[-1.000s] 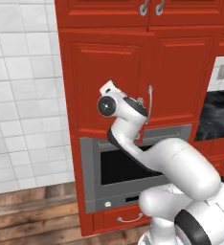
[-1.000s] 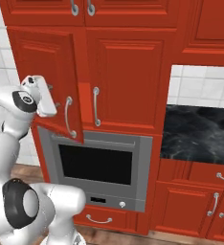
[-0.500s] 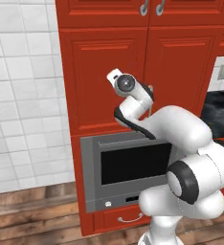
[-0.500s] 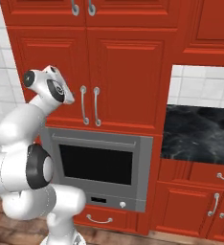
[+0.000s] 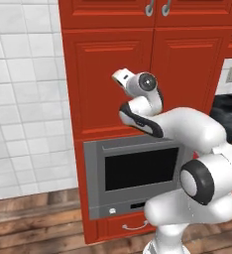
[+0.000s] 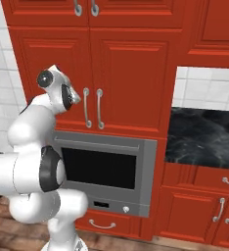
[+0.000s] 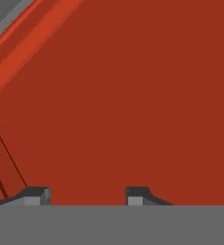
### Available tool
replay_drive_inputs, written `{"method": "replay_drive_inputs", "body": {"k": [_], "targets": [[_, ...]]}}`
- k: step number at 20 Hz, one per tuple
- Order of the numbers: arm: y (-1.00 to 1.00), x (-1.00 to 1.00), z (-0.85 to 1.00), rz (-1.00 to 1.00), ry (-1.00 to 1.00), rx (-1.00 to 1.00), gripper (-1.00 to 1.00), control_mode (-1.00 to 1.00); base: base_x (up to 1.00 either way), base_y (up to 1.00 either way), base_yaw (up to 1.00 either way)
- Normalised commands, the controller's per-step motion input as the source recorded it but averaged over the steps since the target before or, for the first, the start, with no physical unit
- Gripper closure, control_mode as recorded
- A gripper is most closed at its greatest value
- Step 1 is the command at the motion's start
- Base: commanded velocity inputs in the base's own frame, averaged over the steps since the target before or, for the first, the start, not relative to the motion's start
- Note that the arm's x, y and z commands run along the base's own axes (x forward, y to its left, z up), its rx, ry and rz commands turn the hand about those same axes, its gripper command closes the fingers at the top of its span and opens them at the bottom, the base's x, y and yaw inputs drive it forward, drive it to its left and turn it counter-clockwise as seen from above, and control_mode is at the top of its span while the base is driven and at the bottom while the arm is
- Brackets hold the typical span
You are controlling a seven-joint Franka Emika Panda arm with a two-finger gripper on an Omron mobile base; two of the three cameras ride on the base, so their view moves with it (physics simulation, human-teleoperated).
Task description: Close all open cabinet doors.
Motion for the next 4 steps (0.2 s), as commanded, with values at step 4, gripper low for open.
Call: {"method": "replay_drive_inputs", "body": {"k": [4], "targets": [[-0.47, 0.42, -0.40, 0.11, 0.07, 0.01, -1.00, -1.00, 0.00, 0.00, 0.00]]}}
